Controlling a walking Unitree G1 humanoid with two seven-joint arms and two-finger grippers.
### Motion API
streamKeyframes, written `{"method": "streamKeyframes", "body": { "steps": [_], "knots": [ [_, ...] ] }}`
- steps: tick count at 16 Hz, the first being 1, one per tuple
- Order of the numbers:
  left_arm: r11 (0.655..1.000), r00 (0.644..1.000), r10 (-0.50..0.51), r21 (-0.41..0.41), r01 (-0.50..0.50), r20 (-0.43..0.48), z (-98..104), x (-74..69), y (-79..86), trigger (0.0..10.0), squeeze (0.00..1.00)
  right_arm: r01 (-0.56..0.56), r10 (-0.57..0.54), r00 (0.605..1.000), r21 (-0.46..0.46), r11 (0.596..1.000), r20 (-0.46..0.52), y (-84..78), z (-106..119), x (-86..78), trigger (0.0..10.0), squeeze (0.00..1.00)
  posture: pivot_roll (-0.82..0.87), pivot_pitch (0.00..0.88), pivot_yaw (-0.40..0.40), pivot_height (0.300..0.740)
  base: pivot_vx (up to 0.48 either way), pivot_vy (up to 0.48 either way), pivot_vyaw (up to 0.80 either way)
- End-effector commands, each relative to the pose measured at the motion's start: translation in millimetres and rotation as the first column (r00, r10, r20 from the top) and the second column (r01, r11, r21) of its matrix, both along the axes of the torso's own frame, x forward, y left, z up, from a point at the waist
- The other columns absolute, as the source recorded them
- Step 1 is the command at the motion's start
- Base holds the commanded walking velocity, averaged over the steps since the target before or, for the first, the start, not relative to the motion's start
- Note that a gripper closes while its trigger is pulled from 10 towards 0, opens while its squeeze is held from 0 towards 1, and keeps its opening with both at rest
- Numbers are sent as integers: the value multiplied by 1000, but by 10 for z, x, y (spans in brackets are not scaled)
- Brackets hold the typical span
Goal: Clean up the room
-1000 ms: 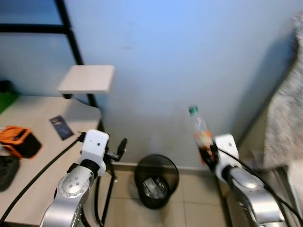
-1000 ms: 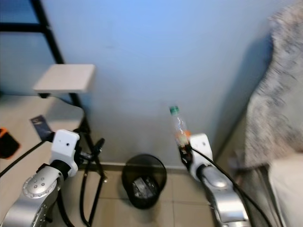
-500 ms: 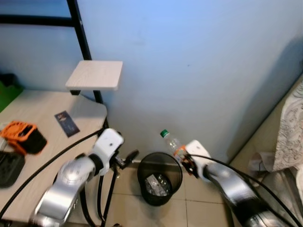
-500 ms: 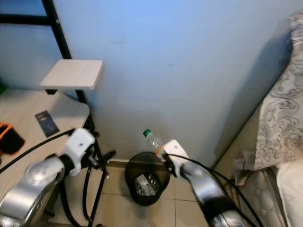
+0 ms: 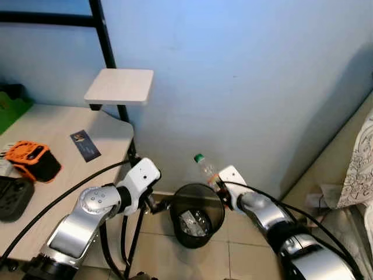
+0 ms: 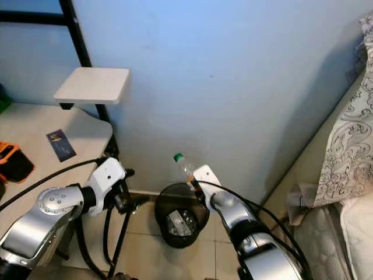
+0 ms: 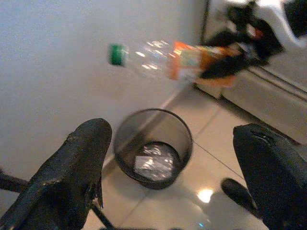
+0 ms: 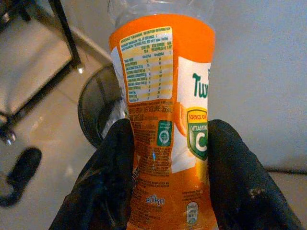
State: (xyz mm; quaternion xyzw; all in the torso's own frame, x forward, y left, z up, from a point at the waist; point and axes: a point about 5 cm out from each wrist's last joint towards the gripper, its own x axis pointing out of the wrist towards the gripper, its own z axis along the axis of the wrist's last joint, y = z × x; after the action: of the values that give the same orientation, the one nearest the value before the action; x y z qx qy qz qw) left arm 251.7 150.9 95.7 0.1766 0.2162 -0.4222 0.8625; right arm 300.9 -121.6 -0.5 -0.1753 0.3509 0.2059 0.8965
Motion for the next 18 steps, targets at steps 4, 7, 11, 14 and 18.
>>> {"method": "streamKeyframes", "body": {
  "steps": [4,7,11,14,18],
  "knots": [
    [1000,1000,-22,-1,22,-10,22,-15,-3,10000,0,16,-20,998,71,997,58,152,157,157,10000,0,-53,81,-24,740,0,0,0],
    [1000,1000,-20,2,21,-8,26,-1,7,10000,0,19,-27,997,102,995,73,223,209,203,10000,1000,-50,77,-27,740,0,0,0],
    [1000,1000,-18,4,18,-7,28,5,22,10000,0,21,-30,997,117,993,73,269,217,209,10000,1000,-50,72,-24,740,0,0,0],
    [1000,1000,-18,5,18,-4,32,14,26,10000,0,11,-17,998,119,993,53,280,155,152,10000,1000,-50,71,-20,740,0,0,0],
    [1000,1000,-28,9,28,-9,20,1,22,10000,0,59,-63,998,140,988,27,232,82,93,10000,1000,-55,72,-8,740,0,0,0]
  ]
}}
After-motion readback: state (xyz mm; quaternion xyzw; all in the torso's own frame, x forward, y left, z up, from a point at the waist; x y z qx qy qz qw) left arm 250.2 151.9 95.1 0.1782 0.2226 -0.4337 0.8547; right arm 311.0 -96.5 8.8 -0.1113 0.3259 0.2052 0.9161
